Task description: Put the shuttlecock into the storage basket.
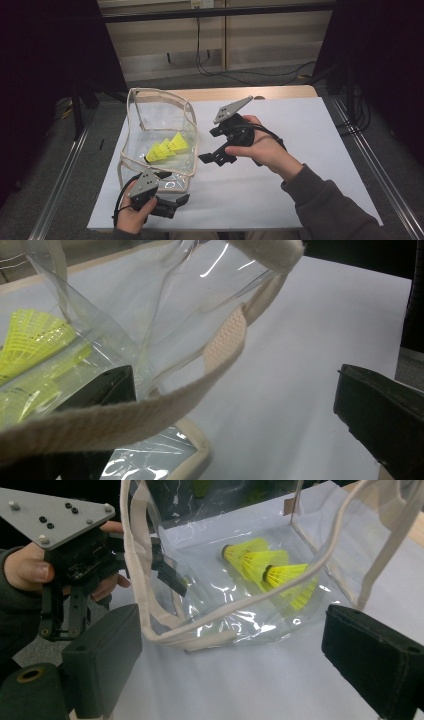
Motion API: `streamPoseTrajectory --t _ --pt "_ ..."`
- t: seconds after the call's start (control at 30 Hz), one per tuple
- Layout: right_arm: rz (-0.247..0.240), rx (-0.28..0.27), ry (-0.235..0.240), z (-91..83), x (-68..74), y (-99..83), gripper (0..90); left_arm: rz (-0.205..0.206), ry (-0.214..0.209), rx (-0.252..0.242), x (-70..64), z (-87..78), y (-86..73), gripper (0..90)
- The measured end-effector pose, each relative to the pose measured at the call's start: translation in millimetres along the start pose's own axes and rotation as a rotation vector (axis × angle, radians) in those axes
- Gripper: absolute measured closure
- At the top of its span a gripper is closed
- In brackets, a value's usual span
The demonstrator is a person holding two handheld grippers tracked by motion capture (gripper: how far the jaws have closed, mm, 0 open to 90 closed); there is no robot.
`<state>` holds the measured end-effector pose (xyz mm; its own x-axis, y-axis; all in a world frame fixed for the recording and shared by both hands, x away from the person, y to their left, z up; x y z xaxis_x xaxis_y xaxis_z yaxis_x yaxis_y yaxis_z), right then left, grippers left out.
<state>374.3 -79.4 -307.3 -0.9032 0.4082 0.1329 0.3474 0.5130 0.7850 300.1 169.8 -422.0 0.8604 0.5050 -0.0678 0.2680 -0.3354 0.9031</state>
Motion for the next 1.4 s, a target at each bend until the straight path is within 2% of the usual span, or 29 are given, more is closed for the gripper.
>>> streamPoseTrajectory --t 0.43,0.83,1.4 --pt "0.009 -0.042 -0.034 -15.8 -14.4 -24.4 9.5 -0.002 0.005 0.002 -0.6 0.2 0.0 3.6" --pt "0.046 -0.018 -0.057 -24.6 -27.8 -49.2 9.4 0.003 0.005 0.001 -0.2 0.9 0.0 3.5" --pt "0.066 0.002 -0.106 -34.0 -40.8 -88.0 9.5 0.004 0.008 0.007 -0.3 0.7 0.3 3.5"
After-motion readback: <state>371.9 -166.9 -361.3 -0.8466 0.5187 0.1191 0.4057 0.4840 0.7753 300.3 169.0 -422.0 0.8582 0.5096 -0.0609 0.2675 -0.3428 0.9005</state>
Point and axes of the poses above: each handheld gripper's, and its own axes: z roughly forward along the jaws, y roughly out of its top, x roughly to its left, the point moved 2 cm from there along z, roughly forward along the jaws, and after that the axes turned 1 degree about -y, right-handed, at the moved point
